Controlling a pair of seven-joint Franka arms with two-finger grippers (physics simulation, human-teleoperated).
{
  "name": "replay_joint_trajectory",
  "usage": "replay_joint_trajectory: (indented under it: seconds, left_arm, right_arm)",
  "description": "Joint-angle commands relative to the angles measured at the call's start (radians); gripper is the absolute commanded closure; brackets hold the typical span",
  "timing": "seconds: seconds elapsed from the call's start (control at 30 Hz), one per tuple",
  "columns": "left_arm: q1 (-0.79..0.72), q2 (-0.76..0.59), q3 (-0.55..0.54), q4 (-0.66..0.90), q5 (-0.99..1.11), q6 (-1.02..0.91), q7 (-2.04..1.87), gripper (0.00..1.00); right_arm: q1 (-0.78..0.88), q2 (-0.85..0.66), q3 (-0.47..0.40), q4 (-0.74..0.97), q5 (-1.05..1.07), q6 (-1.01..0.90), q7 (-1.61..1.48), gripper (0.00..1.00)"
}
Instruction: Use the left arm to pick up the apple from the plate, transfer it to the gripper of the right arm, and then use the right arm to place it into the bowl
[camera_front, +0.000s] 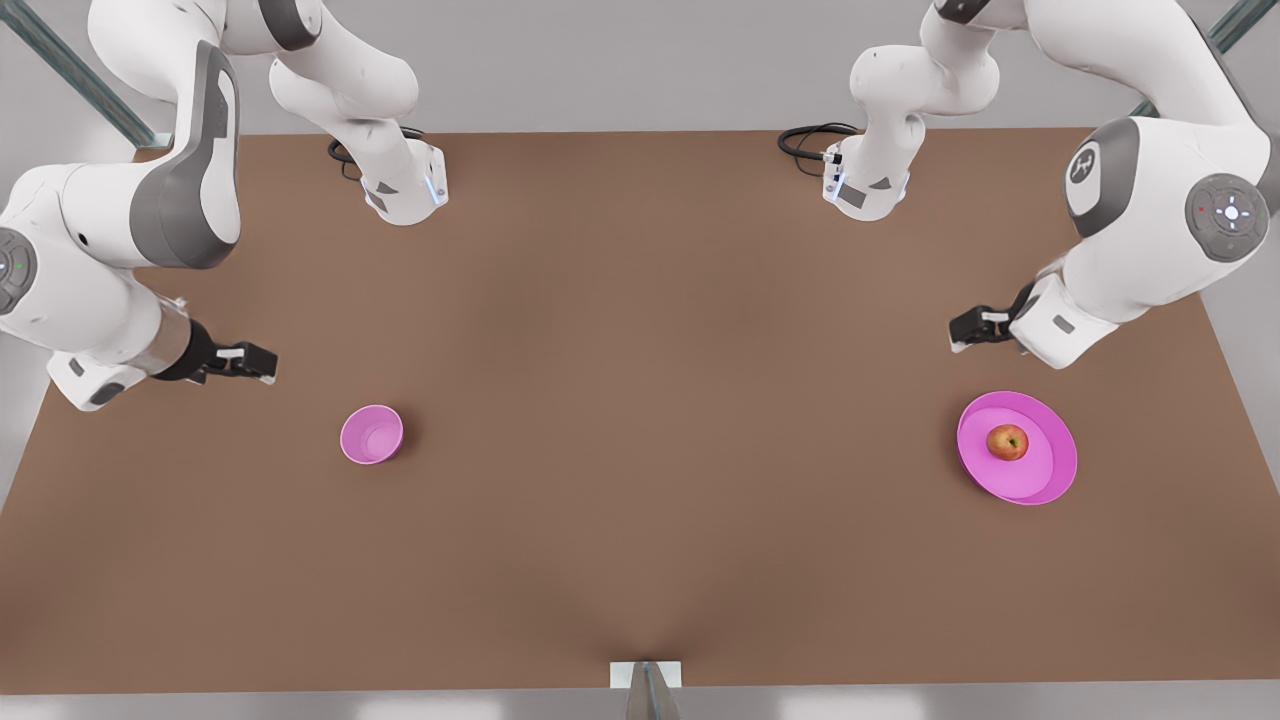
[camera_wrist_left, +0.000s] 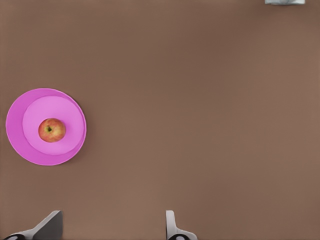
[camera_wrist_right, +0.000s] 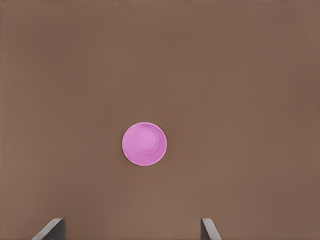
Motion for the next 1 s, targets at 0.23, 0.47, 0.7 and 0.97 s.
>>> replay_joint_trajectory:
  seconds: [0.23,0.47,0.7,0.97]
  left_arm:
    - [0.046,0.069,0.214,-0.461,-0.076,0.751,0.314,0.0]
    - [0.096,0.191,0.246,-0.552,-0.211,0.953,0.546,0.0]
    - [0.142,0.295,0.246,-0.552,-0.231,1.031,0.632,0.0]
    - [0.146,0.393,0.245,-0.554,-0.233,1.034,0.632,0.0]
  right_arm:
    - [0.0,-0.001,0.001,0.001,0.0,0.049,0.018,0.0]
    - [0.0,-0.001,0.001,0.001,0.0,0.049,0.019,0.0]
    - [0.0,-0.001,0.001,0.001,0.0,0.049,0.018,0.0]
    - [-0.001,-0.001,0.001,0.001,0.0,0.049,0.018,0.0]
